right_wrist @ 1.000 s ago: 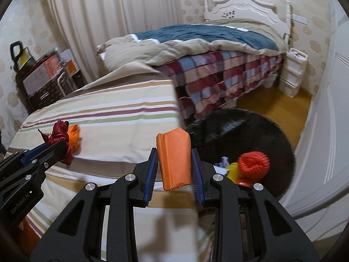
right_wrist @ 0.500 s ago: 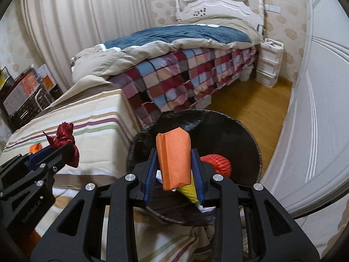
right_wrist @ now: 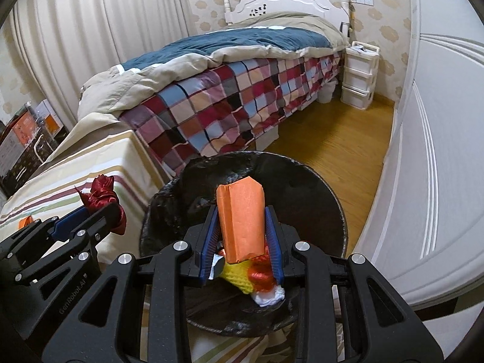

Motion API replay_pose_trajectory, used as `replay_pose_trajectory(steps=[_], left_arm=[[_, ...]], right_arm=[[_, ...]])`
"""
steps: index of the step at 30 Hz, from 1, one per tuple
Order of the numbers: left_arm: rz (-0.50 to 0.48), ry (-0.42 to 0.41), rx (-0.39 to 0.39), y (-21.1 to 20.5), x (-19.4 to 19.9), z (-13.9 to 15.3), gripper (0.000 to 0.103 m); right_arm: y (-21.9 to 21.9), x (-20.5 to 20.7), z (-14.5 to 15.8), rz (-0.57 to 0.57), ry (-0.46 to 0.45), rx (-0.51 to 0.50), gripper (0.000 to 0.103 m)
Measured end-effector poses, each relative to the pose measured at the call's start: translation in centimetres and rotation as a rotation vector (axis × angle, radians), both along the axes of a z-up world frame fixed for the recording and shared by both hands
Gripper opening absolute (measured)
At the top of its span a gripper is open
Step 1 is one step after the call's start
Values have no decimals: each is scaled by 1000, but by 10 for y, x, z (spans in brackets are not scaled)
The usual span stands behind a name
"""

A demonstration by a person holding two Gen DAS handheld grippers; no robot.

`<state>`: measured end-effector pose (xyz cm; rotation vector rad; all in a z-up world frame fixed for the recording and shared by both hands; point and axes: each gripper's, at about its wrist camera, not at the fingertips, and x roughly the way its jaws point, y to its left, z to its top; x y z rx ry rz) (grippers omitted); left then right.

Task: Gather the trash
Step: 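Carry the red cloth and orange block with both tools over the bin, then open both tools to drop the cloth and block into the bin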

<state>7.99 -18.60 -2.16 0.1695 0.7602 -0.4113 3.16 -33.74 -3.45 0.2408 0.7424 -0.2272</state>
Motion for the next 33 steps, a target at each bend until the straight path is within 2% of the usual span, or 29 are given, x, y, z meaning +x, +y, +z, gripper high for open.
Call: replay_pose_trajectory(steps=[10, 13, 15, 16, 17, 18, 24, 33], left_arm=[[1, 8, 23, -13, 5, -5, 32], [1, 8, 26, -13, 5, -5, 38], [3, 3, 24, -13, 6, -4, 51], [5, -3, 21, -12, 6, -3, 55], [10, -10, 18, -11, 5, -2, 61], [14, -15, 17, -10, 5, -1, 64], [41, -28, 26, -4, 4, 2, 73], [84, -38, 29, 15, -1, 7, 75]], right_arm=[[-18, 8, -10, -34, 22, 10, 30], [-20, 9, -13, -37, 29, 14, 31], [-20, 10, -15, -38, 31, 16, 32], [-21, 10, -15, -39, 30, 16, 34], [-21, 10, -15, -42, 30, 15, 42], [-21, 11, -15, -46, 29, 14, 45], [-21, 7, -14, -69, 21, 4, 54], [-12, -1, -7, -68, 10, -15, 62]])
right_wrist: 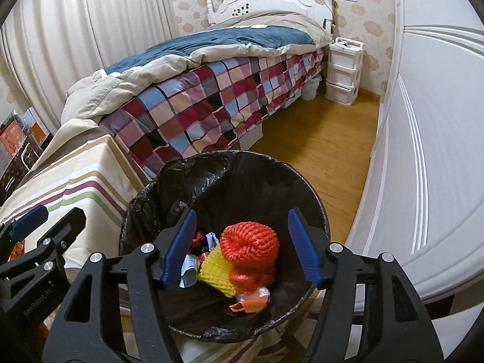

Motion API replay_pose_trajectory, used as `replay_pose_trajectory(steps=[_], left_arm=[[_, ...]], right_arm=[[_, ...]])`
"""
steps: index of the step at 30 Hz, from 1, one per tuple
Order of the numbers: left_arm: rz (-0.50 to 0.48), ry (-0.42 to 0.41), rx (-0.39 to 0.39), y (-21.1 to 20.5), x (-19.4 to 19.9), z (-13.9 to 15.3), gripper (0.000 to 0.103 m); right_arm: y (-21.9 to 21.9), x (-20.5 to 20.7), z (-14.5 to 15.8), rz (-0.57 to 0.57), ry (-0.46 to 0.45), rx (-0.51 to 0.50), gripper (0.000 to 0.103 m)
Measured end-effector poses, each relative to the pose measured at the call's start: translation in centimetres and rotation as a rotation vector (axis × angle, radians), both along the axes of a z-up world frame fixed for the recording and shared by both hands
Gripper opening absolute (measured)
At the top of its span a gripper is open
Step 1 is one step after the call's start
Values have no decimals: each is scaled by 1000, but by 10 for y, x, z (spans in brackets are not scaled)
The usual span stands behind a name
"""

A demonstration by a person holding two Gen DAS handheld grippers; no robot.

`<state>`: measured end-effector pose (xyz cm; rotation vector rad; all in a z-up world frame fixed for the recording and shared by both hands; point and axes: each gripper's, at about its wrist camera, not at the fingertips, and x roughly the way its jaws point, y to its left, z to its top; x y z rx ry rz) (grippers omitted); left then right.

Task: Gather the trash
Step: 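Open both tools to drop the cloth and block into the bin, then move both tools back toward the remaining trash on the bed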

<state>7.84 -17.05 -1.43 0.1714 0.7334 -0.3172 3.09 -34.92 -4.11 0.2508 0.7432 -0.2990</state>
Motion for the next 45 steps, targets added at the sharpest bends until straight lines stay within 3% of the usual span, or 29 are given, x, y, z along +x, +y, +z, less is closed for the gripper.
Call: replay_pose_trajectory(steps=[6, 22, 41, 45], left_arm=[[27, 2, -8, 16, -4, 3, 75], [97, 8, -16, 61, -16, 5, 75], [332, 19, -9, 162, -13, -4, 75], [345, 38, -16, 172, -4, -5, 75]], right_arm=[[9, -5, 2, 4, -2, -7, 67], [51, -13, 11, 63, -10, -10, 69], [145, 2, 10, 252, 13, -13, 69], [166, 9, 7, 297, 31, -19, 70]])
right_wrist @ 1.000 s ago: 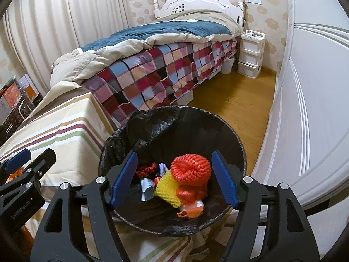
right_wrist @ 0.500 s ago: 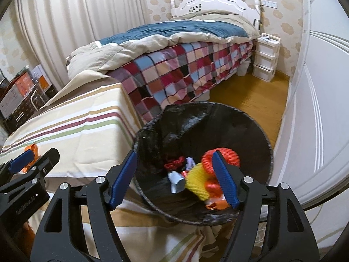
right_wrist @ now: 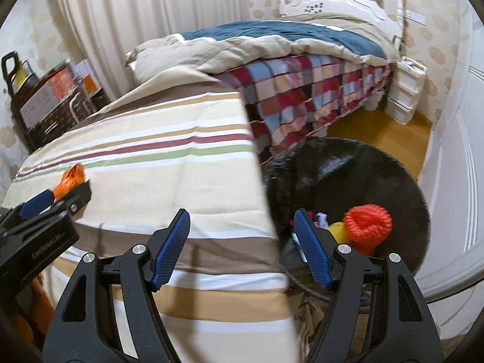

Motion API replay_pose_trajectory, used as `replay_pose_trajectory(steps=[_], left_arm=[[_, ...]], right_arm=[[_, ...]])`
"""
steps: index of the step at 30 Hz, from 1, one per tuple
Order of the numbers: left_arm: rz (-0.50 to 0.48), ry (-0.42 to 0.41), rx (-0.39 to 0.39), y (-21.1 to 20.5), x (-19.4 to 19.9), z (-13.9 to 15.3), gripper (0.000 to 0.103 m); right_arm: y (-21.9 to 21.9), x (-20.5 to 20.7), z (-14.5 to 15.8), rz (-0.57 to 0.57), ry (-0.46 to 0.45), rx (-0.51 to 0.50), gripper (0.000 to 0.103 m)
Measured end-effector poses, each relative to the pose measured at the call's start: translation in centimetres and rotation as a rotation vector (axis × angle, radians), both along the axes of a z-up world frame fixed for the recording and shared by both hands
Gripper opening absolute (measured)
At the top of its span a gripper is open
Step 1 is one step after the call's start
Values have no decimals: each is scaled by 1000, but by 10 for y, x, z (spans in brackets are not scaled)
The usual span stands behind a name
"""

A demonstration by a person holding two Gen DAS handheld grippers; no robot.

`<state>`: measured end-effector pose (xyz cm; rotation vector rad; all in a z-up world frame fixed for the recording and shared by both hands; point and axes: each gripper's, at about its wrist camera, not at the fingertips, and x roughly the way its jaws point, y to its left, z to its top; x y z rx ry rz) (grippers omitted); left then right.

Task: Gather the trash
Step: 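Move both tools back toward the remaining trash on the bed, then grasp the orange plastic bag with the left tool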

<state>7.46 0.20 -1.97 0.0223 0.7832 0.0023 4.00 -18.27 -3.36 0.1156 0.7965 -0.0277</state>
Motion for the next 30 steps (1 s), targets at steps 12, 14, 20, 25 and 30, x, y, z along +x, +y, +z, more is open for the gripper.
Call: replay_pose_trajectory(steps=[12, 14, 20, 25, 30], left_arm=[[-18, 18, -4, -2, 14, -5, 75], [-16, 22, -5, -1, 17, -7, 75], [-45, 33, -32, 3, 19, -10, 49], [-64, 24, -56, 6, 14, -9, 48], [-66, -3, -59, 12, 6, -3, 48]], right_arm=[[11, 4, -2, 5, 22, -8, 70], [10, 5, -3, 2, 27, -7, 70], [12, 7, -5, -1, 38, -17, 70], [12, 8, -6, -1, 41, -20, 70], [12, 8, -7, -1, 42, -21, 70]])
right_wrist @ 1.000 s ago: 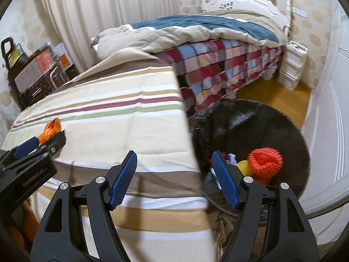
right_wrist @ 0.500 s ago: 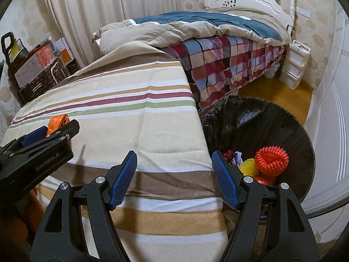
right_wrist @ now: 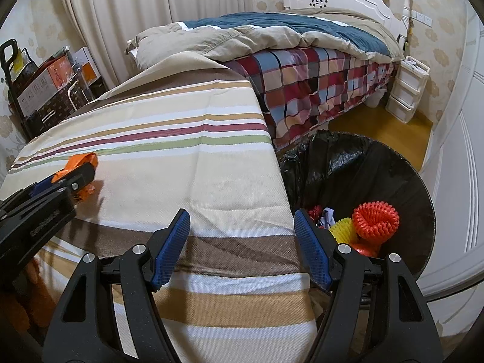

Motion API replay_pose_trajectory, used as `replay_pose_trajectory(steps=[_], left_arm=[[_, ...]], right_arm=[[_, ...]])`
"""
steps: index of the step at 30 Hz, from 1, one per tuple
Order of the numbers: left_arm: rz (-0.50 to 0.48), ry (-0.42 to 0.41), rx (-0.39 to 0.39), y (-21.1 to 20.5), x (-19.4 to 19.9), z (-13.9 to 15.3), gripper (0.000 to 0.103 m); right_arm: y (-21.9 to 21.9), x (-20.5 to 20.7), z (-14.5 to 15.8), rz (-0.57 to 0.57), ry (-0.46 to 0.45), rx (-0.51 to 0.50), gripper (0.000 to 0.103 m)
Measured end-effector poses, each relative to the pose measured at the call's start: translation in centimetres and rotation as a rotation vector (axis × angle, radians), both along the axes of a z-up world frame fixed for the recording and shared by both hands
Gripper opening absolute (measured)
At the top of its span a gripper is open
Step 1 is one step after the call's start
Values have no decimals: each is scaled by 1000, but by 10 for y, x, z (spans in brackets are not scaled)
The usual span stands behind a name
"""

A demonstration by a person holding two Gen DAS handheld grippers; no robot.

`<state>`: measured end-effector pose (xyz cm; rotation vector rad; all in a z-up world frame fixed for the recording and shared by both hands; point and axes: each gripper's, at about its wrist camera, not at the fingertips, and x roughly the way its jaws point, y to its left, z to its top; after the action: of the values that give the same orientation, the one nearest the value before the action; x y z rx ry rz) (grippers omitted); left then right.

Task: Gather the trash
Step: 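Grasp the orange plastic bag with the left tool, then reach the right tool toward the white-and-teal tube while the left holds the orange bag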

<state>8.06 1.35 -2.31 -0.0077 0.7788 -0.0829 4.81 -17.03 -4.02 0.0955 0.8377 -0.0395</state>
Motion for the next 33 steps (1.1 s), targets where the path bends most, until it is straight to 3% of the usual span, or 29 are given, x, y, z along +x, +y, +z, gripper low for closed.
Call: replay_pose_trajectory(steps=[10, 23, 33], left_arm=[[62, 11, 0, 42, -16, 0, 48], [179, 48, 36, 118, -26, -7, 48], [232, 47, 19, 155, -31, -8, 48]], right_arm=[[24, 2, -4, 58, 10, -35, 69], [99, 16, -8, 217, 46, -80, 69], [149, 49, -9, 277, 58, -97, 74]])
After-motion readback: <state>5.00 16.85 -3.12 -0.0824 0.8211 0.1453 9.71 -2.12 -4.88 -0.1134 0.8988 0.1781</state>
